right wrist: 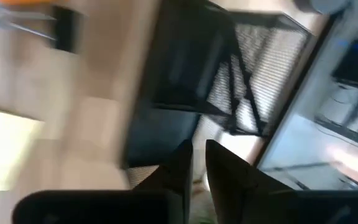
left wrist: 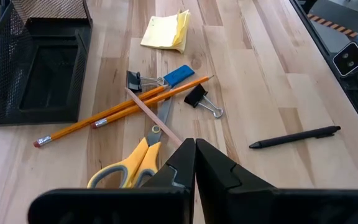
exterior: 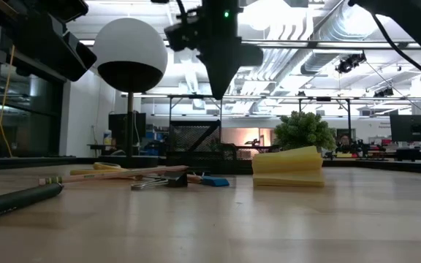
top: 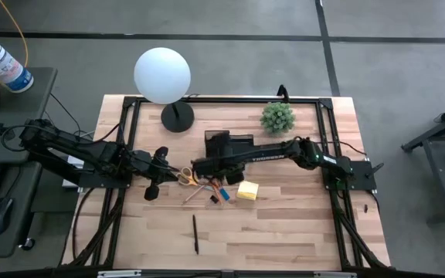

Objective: Pick and place office supplies into organizer
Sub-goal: Put the black pen into the black organizer

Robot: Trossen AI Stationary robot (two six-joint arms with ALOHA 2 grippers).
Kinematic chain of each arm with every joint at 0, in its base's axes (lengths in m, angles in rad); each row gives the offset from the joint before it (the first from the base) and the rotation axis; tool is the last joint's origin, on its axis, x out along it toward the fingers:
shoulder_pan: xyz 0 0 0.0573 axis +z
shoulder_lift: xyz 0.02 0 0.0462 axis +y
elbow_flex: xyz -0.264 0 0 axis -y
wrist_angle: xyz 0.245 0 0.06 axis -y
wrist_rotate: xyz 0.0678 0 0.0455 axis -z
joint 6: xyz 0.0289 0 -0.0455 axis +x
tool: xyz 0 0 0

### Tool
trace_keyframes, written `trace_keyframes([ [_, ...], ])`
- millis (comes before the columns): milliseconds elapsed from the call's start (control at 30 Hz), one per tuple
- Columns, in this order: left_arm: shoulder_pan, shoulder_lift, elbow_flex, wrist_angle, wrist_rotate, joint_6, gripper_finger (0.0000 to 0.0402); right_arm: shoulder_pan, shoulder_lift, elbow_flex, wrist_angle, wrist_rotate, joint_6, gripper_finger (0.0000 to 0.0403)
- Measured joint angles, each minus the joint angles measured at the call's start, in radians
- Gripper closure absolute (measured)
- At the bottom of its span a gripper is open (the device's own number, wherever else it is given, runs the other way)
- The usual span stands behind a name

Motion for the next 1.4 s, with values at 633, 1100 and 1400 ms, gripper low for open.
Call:
trace_keyframes([
  [633, 0.0, 0.0, 0.0, 0.033, 0.205, -0.348, 0.0401, 0.297, 0.0, 0.0, -0.001, -0.258, 0.488, 0.0396],
  [1100, -0.131, 0.112, 0.0, 0.141, 0.123, -0.584, 0.0401, 0.487, 0.0, 0.0, -0.002, -0.101, 0.875, 0.04],
  [1400, -0.382, 0.349, 0.105, 0.238, -0.053, -0.568, 0.0401, 0.575, -0.001, 0.001, -0.001, 0.007, 0.962, 0.0394],
])
